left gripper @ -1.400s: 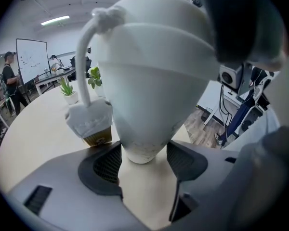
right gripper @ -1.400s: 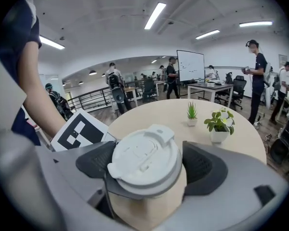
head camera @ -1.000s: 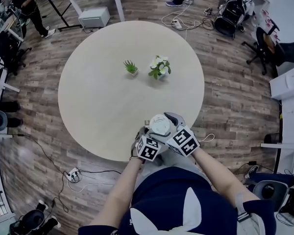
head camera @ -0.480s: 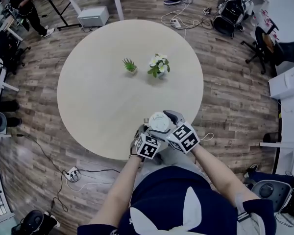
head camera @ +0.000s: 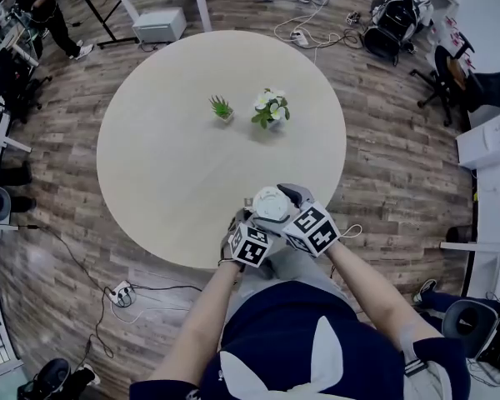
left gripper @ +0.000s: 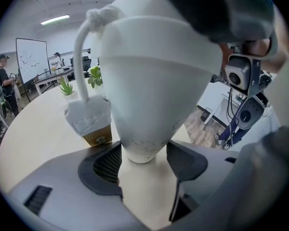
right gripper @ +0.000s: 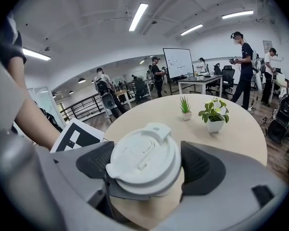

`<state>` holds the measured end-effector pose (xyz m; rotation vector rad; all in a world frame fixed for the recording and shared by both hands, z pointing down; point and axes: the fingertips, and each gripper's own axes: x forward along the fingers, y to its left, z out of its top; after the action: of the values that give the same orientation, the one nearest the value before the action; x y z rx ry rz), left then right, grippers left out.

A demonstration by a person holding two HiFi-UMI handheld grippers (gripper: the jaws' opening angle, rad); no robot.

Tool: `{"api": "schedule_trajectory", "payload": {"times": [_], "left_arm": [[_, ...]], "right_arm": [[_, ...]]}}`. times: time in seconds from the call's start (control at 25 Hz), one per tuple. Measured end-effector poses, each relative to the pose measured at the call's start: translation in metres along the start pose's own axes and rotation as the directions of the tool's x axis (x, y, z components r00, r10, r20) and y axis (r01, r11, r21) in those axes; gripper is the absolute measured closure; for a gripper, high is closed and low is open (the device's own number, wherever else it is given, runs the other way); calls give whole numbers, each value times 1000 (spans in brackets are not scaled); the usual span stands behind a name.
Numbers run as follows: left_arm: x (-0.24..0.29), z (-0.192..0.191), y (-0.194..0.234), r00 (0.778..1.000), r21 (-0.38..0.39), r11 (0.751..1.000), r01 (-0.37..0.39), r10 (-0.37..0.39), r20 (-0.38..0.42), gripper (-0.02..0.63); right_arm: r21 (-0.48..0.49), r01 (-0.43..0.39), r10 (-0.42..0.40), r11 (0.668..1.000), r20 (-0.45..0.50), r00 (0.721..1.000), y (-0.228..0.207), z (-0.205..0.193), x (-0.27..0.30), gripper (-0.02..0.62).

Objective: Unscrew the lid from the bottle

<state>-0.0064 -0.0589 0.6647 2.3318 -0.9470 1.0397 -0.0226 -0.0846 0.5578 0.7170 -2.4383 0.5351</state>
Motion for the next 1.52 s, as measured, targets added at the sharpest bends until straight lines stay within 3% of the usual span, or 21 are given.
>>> {"api": "schedule_trajectory", "payload": {"times": [0.48, 1.28, 1.52], "left_arm": [[0, 1, 0, 1000, -3, 1000, 3, -3, 0, 305], [1, 3, 0, 1000, -17, 1000, 3, -3, -13, 305], [0, 3, 0, 1000, -27, 1000, -2, 1, -20, 305]], "right_arm": [[23, -85, 85, 996, 5, 996, 1, 18, -10, 161], [182, -81, 57, 980, 130, 990, -8, 35, -30, 161], [139, -47, 30, 989, 120, 992, -9, 34, -33, 161]]}}
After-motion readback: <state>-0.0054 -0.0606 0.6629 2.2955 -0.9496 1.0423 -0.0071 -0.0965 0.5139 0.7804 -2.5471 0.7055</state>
